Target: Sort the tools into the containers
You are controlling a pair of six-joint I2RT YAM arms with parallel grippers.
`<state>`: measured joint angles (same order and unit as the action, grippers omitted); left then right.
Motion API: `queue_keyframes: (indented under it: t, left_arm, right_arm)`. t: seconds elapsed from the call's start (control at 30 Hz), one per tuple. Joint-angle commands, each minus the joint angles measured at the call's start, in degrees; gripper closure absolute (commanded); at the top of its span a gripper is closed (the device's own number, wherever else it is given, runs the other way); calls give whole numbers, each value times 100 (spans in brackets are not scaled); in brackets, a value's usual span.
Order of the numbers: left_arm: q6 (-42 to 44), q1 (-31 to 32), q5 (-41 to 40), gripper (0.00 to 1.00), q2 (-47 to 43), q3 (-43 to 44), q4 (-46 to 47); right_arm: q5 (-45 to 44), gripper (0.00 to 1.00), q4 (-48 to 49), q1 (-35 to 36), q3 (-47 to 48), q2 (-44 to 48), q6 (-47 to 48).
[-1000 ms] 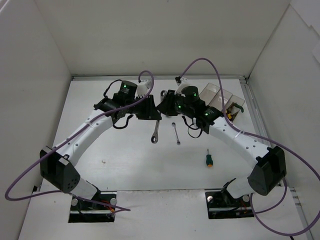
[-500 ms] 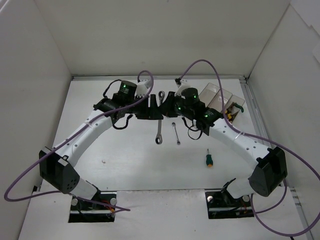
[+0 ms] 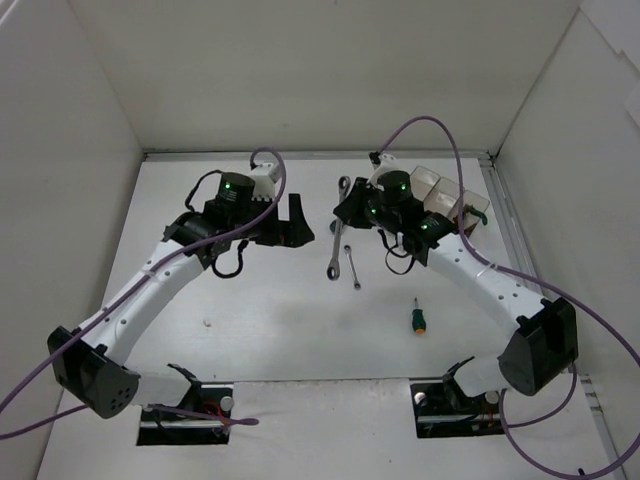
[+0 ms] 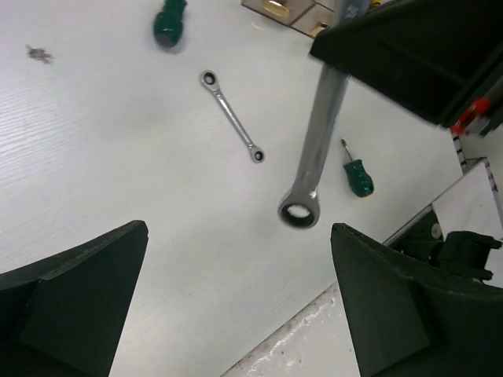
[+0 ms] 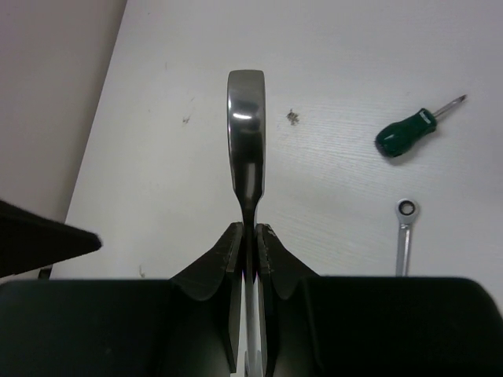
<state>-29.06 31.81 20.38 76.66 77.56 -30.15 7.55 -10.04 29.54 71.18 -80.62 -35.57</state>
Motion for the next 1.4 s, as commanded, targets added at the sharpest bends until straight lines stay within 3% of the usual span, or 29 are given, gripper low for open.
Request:
queue_keyframes:
  t: [0.0, 0.27, 0.57, 1.0, 1.37]
  left_arm:
    - [190, -148, -798, 0, -660, -135, -34]
    - [418, -457, -2923, 0, -2101, -1119, -921]
    - [471, -632, -3795, 0, -3438, -2174, -1353]
    - [419, -632, -3946, 0, -4071, -2649, -1344]
    - [383, -632, -3858, 0, -4142, -2922, -1116]
  right_arm:
    - [-394, 100, 390, -325, 396, 389, 120]
    - [-1457, 100, 134, -1308, 1090, 118, 419]
    - [-1783, 100, 20, -2136, 2251, -927, 753]
    - [-1643, 100, 29, -2708, 3331, -2405, 481]
    - [-1731, 100, 46, -2734, 3544, -3267, 341]
